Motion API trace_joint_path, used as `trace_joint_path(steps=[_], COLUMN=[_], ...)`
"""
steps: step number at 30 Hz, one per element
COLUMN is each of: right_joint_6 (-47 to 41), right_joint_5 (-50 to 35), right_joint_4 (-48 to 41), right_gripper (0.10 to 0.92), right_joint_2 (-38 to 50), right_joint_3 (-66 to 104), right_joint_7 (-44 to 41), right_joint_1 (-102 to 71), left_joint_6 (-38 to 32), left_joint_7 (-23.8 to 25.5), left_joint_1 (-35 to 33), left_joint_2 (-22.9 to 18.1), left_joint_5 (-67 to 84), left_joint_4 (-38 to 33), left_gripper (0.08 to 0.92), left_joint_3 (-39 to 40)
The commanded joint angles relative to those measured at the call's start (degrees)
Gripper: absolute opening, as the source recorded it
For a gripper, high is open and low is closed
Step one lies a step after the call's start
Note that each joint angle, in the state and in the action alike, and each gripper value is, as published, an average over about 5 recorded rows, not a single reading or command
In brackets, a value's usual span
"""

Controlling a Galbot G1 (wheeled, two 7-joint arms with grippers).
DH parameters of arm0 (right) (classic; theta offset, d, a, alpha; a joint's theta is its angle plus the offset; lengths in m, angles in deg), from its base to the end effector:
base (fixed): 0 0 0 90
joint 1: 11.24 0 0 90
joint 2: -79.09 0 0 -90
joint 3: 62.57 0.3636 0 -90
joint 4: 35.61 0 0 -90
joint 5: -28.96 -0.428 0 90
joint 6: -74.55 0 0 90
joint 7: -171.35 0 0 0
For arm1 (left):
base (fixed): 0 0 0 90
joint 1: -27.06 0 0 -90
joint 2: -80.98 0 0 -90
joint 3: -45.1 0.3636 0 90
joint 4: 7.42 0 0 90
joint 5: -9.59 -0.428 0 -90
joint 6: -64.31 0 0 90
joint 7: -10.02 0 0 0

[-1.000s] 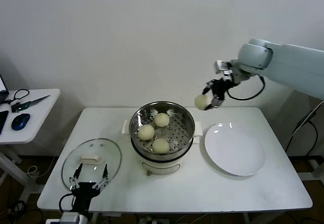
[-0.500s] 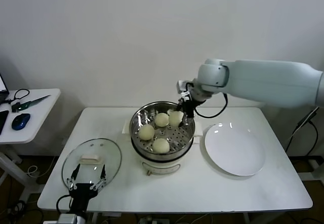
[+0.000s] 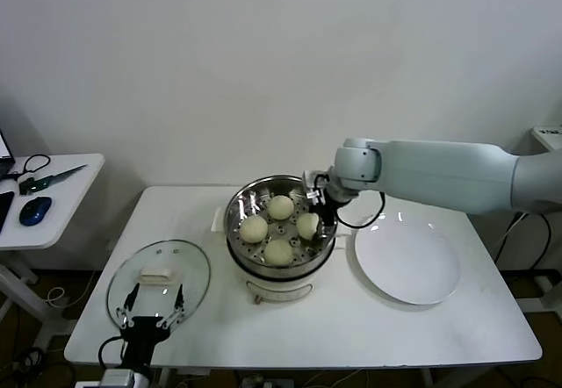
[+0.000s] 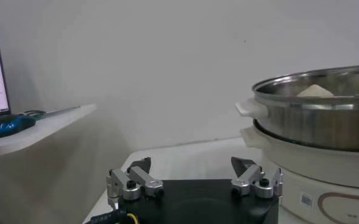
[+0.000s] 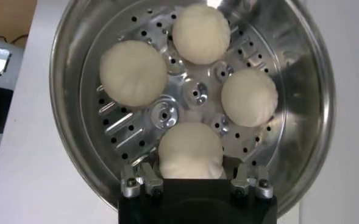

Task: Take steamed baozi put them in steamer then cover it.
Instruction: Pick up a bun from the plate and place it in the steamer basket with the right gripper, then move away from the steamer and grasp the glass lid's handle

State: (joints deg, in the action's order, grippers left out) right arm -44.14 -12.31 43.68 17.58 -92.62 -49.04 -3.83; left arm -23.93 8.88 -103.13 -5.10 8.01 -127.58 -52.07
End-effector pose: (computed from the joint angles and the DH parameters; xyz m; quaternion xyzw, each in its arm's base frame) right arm 0.5856 0.1086 -0.1362 0.5157 -0.5726 0.5268 0.3586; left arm 0.1869 0.0562 -0.3478 0.0413 -0.9911 -0.0781 0.1000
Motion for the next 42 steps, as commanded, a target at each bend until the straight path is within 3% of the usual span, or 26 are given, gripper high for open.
trace_joint_path(steps=[1, 7, 13, 17, 23, 26, 31, 36, 42], right_joint_6=[-0.3, 2.7, 6.1, 3.1, 7.4, 10.6, 14.4, 22.6, 35.9], right_joint_5=[1.0, -2.4, -10.4, -15.7, -11.5, -7.8, -2.3, 4.0, 8.1], right_joint_4=[-1.2, -1.2, 0.2, 2.5, 4.8, 6.9, 11.0, 13.6, 12.9], right_gripper=[0.701, 0.808, 0.822, 0.823, 0.823, 0.823, 0.823, 0.823, 0.823], right_joint_2=[-0.8, 0.4, 5.1, 13.5, 27.9, 34.1, 39.5, 34.1, 18.7], right_joint_3=[1.2, 3.6, 3.5, 13.3, 47.2, 62.3, 95.6, 128.7, 141.5], right_joint_7=[1.1, -1.4, -5.7, 4.0, 28.6, 33.9, 35.0, 33.3, 32.9], right_joint_1=[-2.9, 1.5, 10.2, 6.6, -20.1, -34.2, -66.3, -100.8, -121.2], left_joint_6=[0.0, 0.2, 0.5, 1.0, 4.3, 5.6, 6.0, 5.6, 3.9], left_joint_7=[0.0, 0.0, 0.1, 0.2, -0.5, -0.3, 0.8, 1.6, 2.2], left_joint_1=[0.0, 0.2, 0.3, 0.4, 0.7, 2.0, 4.1, 4.8, 4.4], left_joint_2=[-0.1, -0.1, -0.1, 0.0, 1.1, 1.6, 2.4, 3.3, 4.6], left_joint_5=[0.0, 0.0, -0.1, 0.2, 3.6, 3.5, 2.1, 1.6, 1.3], left_joint_4=[0.1, 0.0, -0.4, -1.3, -3.0, -3.2, -2.4, -1.8, -1.0], left_gripper=[0.823, 0.823, 0.823, 0.823, 0.823, 0.823, 0.823, 0.823, 0.823], left_joint_3=[0.0, 0.0, 0.0, 0.1, 0.5, 0.4, 0.6, 1.0, 1.2])
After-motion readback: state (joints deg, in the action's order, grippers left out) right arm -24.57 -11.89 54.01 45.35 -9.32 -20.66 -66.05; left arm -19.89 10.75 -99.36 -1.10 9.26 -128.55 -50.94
